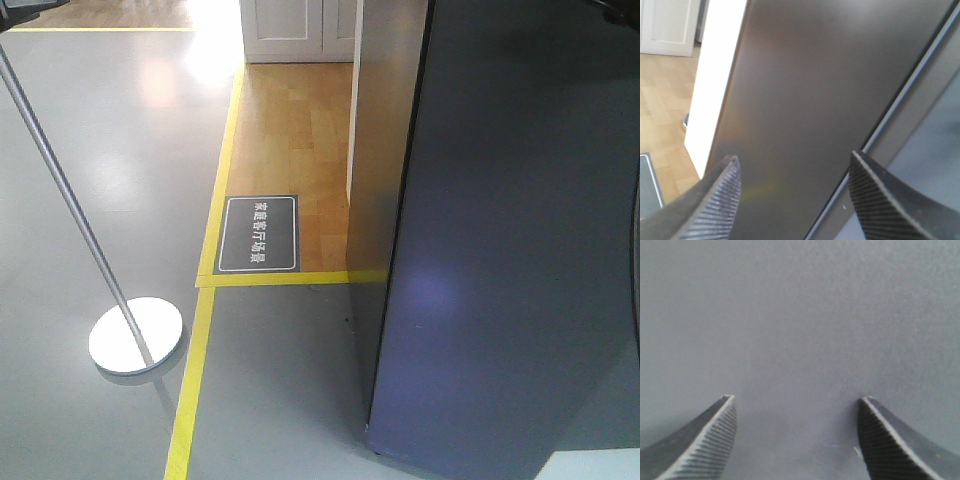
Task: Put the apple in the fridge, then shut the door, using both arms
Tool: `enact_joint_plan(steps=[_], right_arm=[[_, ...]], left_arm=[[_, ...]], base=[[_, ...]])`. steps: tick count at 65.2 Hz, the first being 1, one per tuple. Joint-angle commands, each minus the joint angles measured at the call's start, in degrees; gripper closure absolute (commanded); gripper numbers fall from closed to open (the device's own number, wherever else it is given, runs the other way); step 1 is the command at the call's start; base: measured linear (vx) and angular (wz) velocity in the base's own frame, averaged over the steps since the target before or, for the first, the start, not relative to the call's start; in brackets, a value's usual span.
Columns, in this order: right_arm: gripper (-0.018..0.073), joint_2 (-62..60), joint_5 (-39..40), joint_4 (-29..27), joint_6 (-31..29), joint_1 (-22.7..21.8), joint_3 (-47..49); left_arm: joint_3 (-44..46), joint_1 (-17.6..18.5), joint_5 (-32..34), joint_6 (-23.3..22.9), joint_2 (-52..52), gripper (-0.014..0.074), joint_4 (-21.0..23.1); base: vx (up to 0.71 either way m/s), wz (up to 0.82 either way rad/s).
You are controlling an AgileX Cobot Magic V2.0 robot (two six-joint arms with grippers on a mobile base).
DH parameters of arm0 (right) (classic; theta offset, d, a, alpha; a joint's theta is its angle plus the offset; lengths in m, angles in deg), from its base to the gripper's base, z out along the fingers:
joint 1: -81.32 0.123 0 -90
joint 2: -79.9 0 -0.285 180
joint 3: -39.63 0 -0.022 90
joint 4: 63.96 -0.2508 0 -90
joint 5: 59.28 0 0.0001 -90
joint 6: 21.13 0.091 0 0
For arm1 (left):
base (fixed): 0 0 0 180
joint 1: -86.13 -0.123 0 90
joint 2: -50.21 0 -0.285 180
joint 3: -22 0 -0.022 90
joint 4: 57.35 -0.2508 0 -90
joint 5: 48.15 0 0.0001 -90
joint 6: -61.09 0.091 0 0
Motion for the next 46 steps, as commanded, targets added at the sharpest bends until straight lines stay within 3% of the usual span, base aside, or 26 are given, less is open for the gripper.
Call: enact_joint_plan(steps=[1,18,46], right_arm=[[0.0052,1.4,-0.1,1.4,-0.5,-0.4,3.9],[0.0052,6.1,-2.0,1.4,-0.5,-0.4,8.9],[0.0052,12.6,-13.6,1.4,-0.5,-1.1,19.9]], left_arm=[[1.6,0.0,-1.6,-0.3,-2.6,0.0135,1.8],[1.6,0.0,-2.4,-0.3,-2.6,0.0135,1.0],[1.6,0.0,-2.9,-0.3,-2.6,0.0135,-1.4]], base=[[0.00,0.00],[0.00,0.00],[0.00,-0.01]])
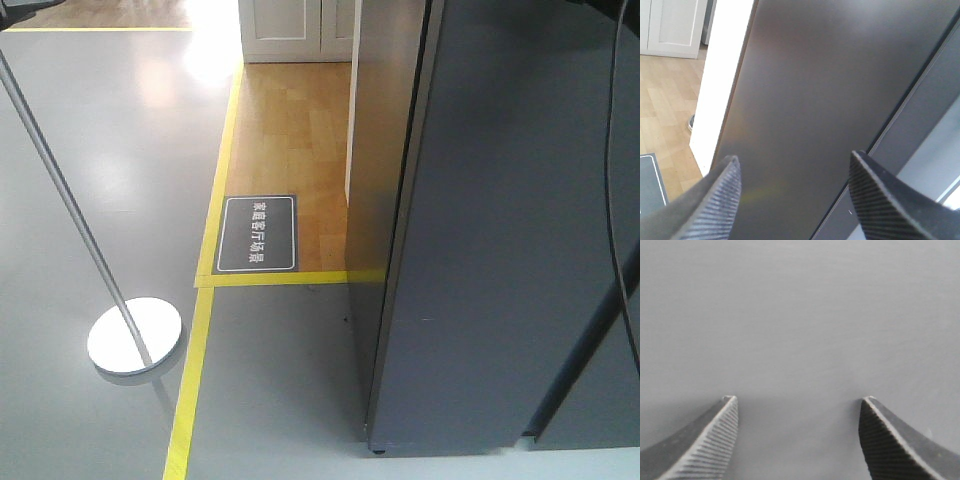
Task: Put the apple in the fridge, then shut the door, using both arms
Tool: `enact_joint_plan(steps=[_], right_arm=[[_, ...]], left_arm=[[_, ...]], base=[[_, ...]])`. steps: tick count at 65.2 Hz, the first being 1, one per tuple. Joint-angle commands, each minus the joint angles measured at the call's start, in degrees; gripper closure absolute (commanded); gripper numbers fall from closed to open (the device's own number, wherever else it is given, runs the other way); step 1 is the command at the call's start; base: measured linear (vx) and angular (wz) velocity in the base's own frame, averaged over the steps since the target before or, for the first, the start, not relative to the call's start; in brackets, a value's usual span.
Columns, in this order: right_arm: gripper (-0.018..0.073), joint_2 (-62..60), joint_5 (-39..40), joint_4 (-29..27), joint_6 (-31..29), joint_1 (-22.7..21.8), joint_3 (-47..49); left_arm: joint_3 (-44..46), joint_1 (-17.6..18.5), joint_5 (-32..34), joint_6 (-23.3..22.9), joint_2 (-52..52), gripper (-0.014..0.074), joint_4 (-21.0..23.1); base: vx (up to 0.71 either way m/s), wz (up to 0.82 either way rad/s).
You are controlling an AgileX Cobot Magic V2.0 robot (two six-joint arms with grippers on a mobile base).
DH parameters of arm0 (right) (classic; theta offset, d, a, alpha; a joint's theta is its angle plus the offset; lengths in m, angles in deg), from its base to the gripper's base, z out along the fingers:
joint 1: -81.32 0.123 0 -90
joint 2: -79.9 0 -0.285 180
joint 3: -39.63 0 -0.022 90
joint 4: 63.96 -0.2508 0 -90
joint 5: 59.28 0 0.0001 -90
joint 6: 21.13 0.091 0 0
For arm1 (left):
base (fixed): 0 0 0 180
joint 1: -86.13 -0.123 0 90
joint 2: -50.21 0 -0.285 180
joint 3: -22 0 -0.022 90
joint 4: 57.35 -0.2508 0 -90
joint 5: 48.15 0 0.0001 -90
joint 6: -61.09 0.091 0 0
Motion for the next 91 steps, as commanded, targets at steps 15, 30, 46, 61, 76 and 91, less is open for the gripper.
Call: enact_joint_plan(steps=[15,30,46,61,76,91], right_arm=[[0.0052,1.0,-8.3,1.6,-0.6,-1.1,4.9],[0.0134,-4.2,-18.3,2.2,-0.8,-1.2,4.9],[0.0490,-13.1,-33.9,3.7,-0.8,-1.2,4.9],[0.0567,-20.1,-46.0,3.7,-0.8,-1.2,4.8],[0.0564,-24.3,-57.0,3.7,-0.7,-1.2,4.7],[0.0564,-29.5,-51.6,3.2,-2.0,-1.2,-5.6]], left_arm=[[1.6,0.0,-2.2,-0.3,-2.7,0.0136,-1.4],[1.6,0.0,3.7,-0.3,-2.7,0.0228,-1.3],[1.6,0.2,14.8,-0.3,-2.7,0.0514,0.5],[1.6,0.2,27.8,-0.3,-2.8,0.0605,3.3],[-5.3,3.7,29.5,-0.3,-9.3,0.0604,-2.0],[-22.7,4.7,25.3,0.2,-18.8,0.0604,-2.0]], base=[[0.00,0.00],[0.00,0.00],[0.00,0.00],[0.00,0.00],[0.00,0.00],[0.00,0.00]])
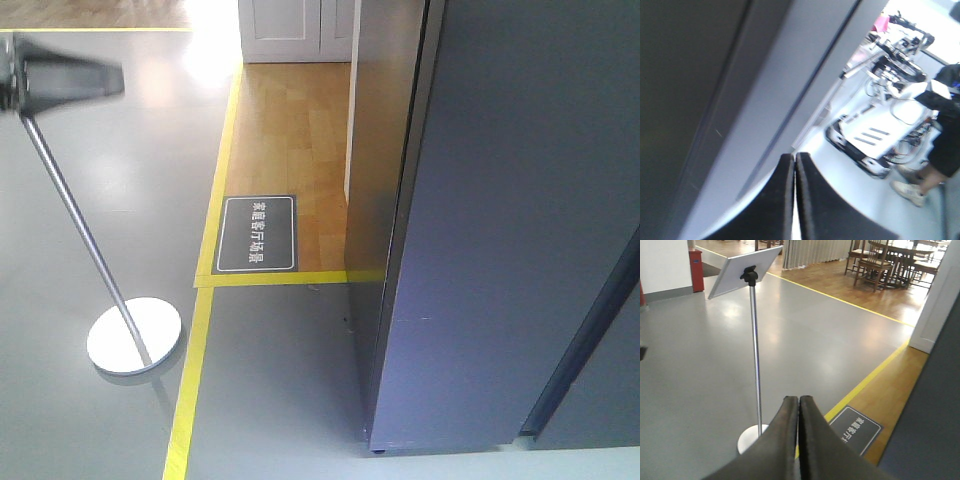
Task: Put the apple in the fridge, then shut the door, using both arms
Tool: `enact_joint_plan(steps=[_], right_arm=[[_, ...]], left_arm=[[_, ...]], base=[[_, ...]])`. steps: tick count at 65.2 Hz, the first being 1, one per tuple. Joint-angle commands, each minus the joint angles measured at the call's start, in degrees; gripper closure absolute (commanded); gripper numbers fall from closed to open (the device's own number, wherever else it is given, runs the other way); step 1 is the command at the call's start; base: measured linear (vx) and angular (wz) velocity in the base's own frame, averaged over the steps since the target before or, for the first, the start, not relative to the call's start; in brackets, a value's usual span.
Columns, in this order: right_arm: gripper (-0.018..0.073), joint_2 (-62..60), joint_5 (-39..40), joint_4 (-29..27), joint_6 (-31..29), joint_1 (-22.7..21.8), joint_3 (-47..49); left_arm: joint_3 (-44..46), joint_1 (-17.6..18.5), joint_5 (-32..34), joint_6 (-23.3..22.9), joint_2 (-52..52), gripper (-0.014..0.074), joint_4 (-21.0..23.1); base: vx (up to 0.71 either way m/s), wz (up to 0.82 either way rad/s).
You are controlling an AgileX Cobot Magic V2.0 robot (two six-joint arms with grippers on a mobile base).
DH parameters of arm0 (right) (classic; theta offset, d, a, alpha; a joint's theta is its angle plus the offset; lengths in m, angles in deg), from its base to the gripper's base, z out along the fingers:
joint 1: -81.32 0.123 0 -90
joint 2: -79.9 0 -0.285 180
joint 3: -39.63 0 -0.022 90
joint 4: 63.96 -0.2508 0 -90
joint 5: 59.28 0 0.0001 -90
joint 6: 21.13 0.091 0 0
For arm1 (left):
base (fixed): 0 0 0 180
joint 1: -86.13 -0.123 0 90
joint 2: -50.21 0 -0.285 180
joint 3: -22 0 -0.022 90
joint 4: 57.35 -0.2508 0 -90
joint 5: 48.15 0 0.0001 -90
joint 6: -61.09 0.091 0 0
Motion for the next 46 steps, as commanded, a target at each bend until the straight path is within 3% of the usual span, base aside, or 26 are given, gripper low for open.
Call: enact_joint_plan(steps=[1,10,27,35,46], right_arm=[[0.0564,-4.2,8.0,-2.7,-1.8,-0.1,-5.7],[0.0564,-10.5,12.9,-5.6,-5.5,-0.1,-21.6],[0.0564,-27.7,21.5,-17.0,-20.5,-0.1,-54.6],[0.0564,-35.3,24.3,-17.7,-21.0,-0.1,-63.3],[0.0564,-42.5,25.1,-17.7,-20.9,-0.1,-69.3]], left_arm=[[-5.8,0.2,3.0,0.3,-6.4,0.0604,-1.9],[-18.4,0.2,-2.2,1.5,-14.2,0.0604,-1.9],[-43.7,0.2,-18.7,3.7,-32.3,0.0604,-1.9],[-53.2,0.2,-24.5,1.7,-40.8,0.0604,-1.1],[-59.2,0.2,-26.1,-0.3,-48.8,0.0603,-0.1]], base=[[0.00,0.00],[0.00,0.00],[0.00,0.00],[0.00,0.00],[0.00,0.00]])
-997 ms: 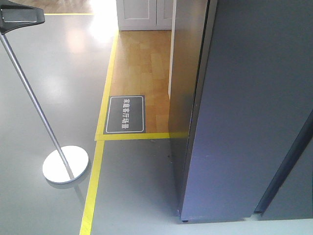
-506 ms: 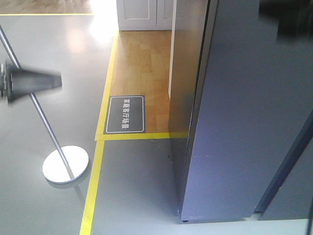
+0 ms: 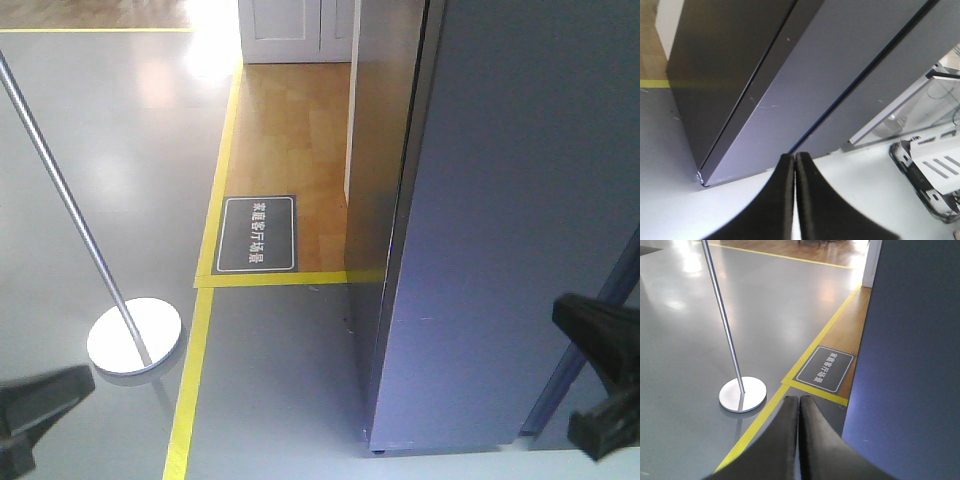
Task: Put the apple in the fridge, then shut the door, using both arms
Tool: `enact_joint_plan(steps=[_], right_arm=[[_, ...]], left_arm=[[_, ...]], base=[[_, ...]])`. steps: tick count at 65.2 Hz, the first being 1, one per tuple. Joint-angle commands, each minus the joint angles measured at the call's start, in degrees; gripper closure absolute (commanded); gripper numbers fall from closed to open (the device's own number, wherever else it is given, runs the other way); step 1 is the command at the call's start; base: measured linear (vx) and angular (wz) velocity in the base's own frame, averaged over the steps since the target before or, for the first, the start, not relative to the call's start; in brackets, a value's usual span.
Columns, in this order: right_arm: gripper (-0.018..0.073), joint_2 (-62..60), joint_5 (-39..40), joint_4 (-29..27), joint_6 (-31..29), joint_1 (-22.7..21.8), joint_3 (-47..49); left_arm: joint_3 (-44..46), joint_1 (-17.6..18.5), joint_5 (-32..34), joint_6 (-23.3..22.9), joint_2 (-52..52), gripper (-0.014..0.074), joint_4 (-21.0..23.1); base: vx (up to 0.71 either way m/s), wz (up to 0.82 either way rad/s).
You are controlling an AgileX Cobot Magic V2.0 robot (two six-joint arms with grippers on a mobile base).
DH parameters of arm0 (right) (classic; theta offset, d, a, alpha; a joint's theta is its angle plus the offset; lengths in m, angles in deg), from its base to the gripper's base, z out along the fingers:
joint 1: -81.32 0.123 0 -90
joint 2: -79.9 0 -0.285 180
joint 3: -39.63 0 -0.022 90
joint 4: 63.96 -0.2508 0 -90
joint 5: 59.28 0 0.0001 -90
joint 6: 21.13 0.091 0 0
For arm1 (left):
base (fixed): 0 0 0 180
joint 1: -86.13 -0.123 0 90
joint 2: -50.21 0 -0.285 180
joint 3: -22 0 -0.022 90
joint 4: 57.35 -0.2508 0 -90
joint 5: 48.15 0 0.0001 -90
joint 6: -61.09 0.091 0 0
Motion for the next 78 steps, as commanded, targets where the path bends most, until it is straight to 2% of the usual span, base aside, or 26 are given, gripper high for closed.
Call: enact_joint_plan(steps=[1,5,19,29,35,48,55,59,64,73,78], right_arm=[[0.0564,-3.0,1.4,-2.5,-0.7,-0.1,-0.7],[0.0563,-4.0,0.6,-2.4,-0.7,-0.1,-1.7],[0.0562,-4.3,-3.3,-2.5,-0.5,-0.1,-1.8],[0.0562,-4.3,-3.3,-2.5,-0.5,-0.1,-1.8],[0.0562,-4.3,-3.3,-2.5,-0.5,-0.1,-1.8],[0.0562,-4.3,-3.3,-2.5,-0.5,-0.1,-1.8],[0.0562,-4.3,-3.3,-2.5,-0.5,-0.1,-1.8],[0.0562,-4.3,-3.3,-2.5,-0.5,-0.1,-1.8],[0.0562,-4.3,-3.3,-2.5,-0.5,-0.1,-1.8],[0.0562,-4.3,-3.3,-2.5,-0.5,-0.1,-1.8],[0.0562,-4.3,-3.3,-2.5,-0.5,-0.1,-1.8]], left_arm=[[-0.4,0.2,-1.3,-0.9,-3.3,0.0603,0.3],[-0.2,0.2,-0.9,-0.9,-4.7,0.0603,0.6],[-0.1,0.2,-1.0,-0.9,-6.0,0.0602,7.6],[-0.1,0.2,0.3,-0.9,-6.0,0.0602,7.8],[-0.1,0.2,4.6,-0.9,-6.0,0.0602,9.7],[-0.1,0.2,16.8,-0.9,-6.0,0.0602,18.8],[-0.1,0.2,20.0,-0.9,-6.0,0.0602,22.7],[-0.1,0.2,18.8,-0.9,-6.0,0.0602,26.3],[-0.1,0.2,15.7,-0.9,-6.0,0.0602,33.2],[-0.1,0.2,11.5,-0.9,-6.0,0.0602,49.5],[-0.1,0.2,10.7,-0.9,-6.0,0.0602,55.9]], base=[[0.00,0.00],[0.00,0.00],[0.00,0.00],[0.00,0.00],[0.00,0.00],[0.00,0.00],[0.00,0.00],[0.00,0.00],[0.00,0.00],[0.00,0.00],[0.00,0.00]])
